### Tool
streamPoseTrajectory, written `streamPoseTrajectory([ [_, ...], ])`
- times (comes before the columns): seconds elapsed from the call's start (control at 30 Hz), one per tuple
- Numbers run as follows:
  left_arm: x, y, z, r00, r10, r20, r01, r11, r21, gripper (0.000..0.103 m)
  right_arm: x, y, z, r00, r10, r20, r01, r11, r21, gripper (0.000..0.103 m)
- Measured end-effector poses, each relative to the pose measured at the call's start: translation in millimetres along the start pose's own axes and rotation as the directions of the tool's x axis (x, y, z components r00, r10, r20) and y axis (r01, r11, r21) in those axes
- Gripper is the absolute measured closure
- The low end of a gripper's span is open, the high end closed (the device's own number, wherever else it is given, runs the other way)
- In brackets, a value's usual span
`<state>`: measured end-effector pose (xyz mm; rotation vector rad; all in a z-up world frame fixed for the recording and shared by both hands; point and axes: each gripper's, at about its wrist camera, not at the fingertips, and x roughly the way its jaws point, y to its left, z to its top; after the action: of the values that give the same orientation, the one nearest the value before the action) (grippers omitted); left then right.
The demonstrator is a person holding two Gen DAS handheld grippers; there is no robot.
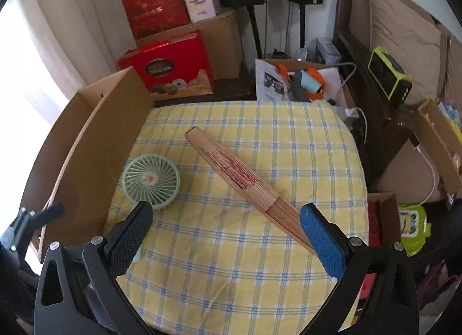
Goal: Organize objects
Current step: 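Move both open tools back to the mint-green handheld fan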
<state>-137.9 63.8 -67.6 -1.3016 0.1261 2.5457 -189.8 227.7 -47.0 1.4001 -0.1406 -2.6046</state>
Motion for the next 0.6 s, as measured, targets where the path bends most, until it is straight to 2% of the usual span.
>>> streamPoseTrajectory([
  [0.07,8.4,-6.8,-3.9,1.0,0.003,-0.018,-0.003,1.0,0.014,0.007,4.2,-2.5,-0.7,1.0,0.008,-0.008,-0.008,1.0,0.009,0.001],
  [0.2,21.6,-18.4,-10.0,0.999,0.032,-0.033,-0.03,0.998,0.051,0.011,15.9,-7.6,-2.5,1.0,0.007,-0.022,-0.007,1.0,0.011,0.004],
  [0.3,33.7,-19.4,-10.5,0.998,0.018,-0.066,-0.016,0.999,0.038,0.016,21.7,-13.7,-3.2,1.0,-0.009,-0.03,0.009,1.0,0.013,0.008],
  [0.4,45.5,-18.7,-12.2,0.996,0.025,-0.087,-0.022,0.999,0.035,0.017,26.9,-24.9,-5.9,0.999,-0.002,-0.041,0.004,0.999,0.044,0.014],
  [0.47,55.4,-15.8,-14.9,0.994,0.03,-0.108,-0.028,0.999,0.025,0.024,29.9,-29.1,-7.9,0.999,0.018,-0.05,-0.015,0.998,0.061,0.018],
  [0.53,64.7,-12.5,-17.9,0.991,0.025,-0.131,-0.024,1.0,0.01,0.036,34.2,-29.9,-8.9,0.996,0.069,-0.064,-0.063,0.994,0.09,0.024],
  [0.6,72.3,-9.2,-20.6,0.989,0.018,-0.146,-0.019,1.0,-0.004,0.04,39.1,-26.3,-9.6,0.99,0.121,-0.079,-0.112,0.988,0.109,0.026],
])
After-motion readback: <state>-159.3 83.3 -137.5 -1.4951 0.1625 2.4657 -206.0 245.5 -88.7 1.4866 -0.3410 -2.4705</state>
